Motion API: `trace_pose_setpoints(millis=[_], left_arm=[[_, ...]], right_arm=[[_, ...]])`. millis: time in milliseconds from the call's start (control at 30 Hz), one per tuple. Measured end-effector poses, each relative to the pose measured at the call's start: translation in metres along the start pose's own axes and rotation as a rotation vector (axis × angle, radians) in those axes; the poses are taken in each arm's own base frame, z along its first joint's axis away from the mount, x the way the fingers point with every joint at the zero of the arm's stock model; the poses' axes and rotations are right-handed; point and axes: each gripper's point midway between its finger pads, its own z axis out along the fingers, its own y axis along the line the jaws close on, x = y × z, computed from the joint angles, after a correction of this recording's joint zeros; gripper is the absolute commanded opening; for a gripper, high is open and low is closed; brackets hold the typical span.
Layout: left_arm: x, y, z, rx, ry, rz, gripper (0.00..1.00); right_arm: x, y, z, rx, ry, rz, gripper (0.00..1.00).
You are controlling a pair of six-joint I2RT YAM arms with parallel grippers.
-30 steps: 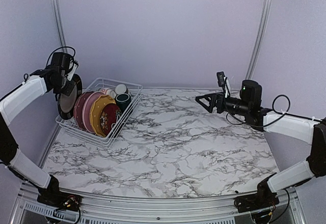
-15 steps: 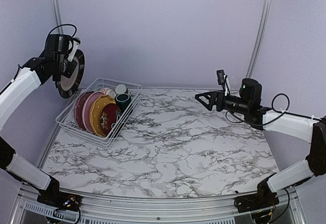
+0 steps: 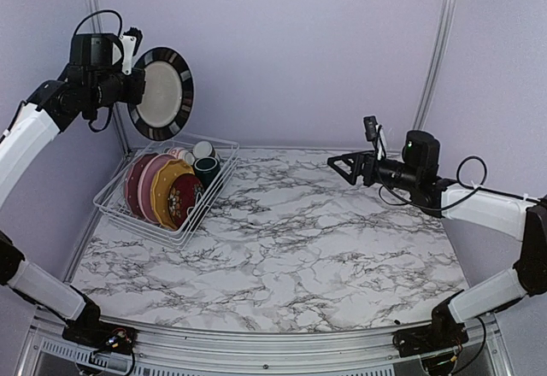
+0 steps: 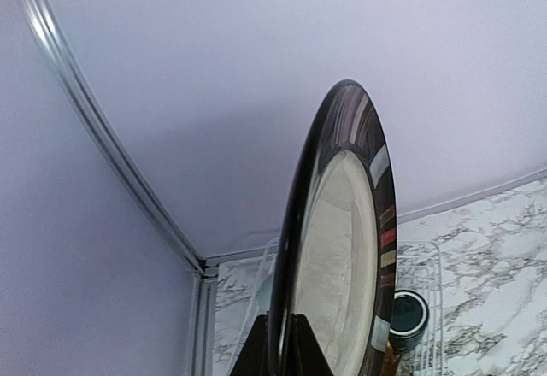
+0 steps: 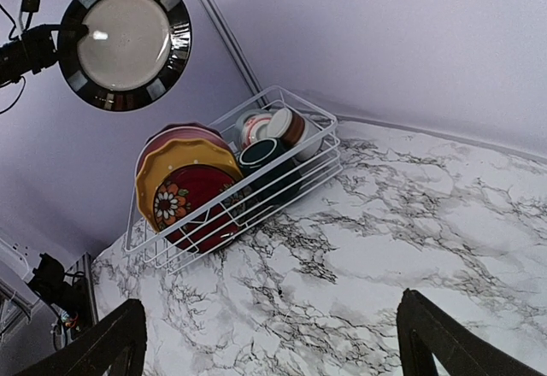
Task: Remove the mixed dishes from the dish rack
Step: Pass from the left arm to the right
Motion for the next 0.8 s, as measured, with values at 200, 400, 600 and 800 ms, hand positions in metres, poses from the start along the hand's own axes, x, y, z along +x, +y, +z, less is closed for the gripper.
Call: trace_pose_setpoints(millis=[200,400,600,800], left_arm=[[-0.005,-0.06,-0.009,0.28,-0.01,-0.134,0.0],[0.006,-0.124,-0.018,0.54,0.023,-0.199,0.0],[0.041,-0.195,-0.033,0.788,0.116,-0.173,0.0],[0.058,-0.234,-0.054,0.957,0.157,-0.174,0.0]], right_arm=[[-0.008,0.009,-0.006,-0.012,-0.014,-0.013,0.98],[-0.023,0.027,-0.017,-0.051,-0.048,-0.04,0.98],[-0.028,0.048,-0.024,-0.138,-0.052,-0.02,0.97],[-0.026,0.067,-0.025,-0.229,-0.03,0.019,0.94]])
